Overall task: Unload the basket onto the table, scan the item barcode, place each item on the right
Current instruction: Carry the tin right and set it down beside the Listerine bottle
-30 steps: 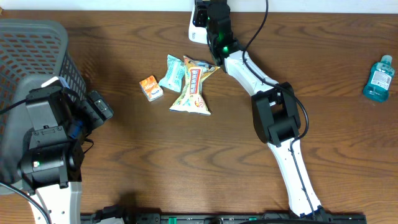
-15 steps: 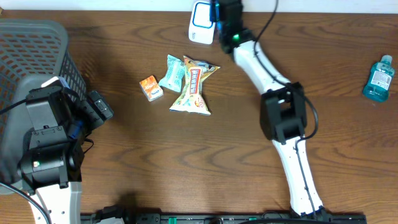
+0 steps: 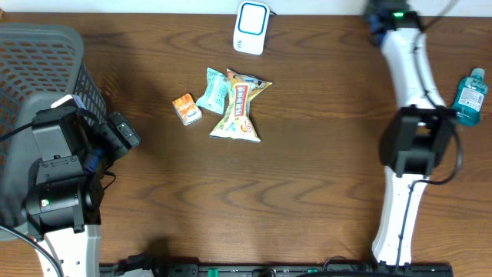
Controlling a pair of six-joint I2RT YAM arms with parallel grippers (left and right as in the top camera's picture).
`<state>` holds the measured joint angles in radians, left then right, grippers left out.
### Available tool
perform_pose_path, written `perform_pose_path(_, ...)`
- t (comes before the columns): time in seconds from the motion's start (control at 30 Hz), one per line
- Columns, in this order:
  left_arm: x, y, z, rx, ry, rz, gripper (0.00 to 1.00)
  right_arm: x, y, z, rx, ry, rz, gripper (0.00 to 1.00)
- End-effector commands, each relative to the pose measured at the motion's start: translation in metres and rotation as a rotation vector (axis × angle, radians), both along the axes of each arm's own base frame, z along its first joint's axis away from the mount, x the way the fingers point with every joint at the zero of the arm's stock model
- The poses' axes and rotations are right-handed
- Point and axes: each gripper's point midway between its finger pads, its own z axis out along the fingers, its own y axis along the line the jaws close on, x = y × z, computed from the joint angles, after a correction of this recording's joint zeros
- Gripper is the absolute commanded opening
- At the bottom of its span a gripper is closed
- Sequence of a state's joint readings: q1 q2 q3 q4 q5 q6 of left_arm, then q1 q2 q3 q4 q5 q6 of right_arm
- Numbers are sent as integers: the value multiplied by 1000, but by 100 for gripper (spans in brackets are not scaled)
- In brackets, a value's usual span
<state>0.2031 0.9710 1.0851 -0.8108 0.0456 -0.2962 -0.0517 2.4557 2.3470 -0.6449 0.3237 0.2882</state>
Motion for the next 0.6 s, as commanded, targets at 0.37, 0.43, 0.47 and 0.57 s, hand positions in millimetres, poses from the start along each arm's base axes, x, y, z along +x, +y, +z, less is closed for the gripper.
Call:
perform_pose_path(0.37,0,4,2,3,-3,21,98,-101,-154,-63,72,285,-276,69)
perform_pose_path(0.43,0,4,2,3,-3,21,98,-107,-160,-73,105,295,-278,72)
perform_pose_path(0.47,0,4,2,3,-3,21,98,-109,-163,-77,119,298,-278,72)
perform_pose_path(0.57,0,4,2,3,-3,21,98,-116,-168,-86,143,312,-284,76)
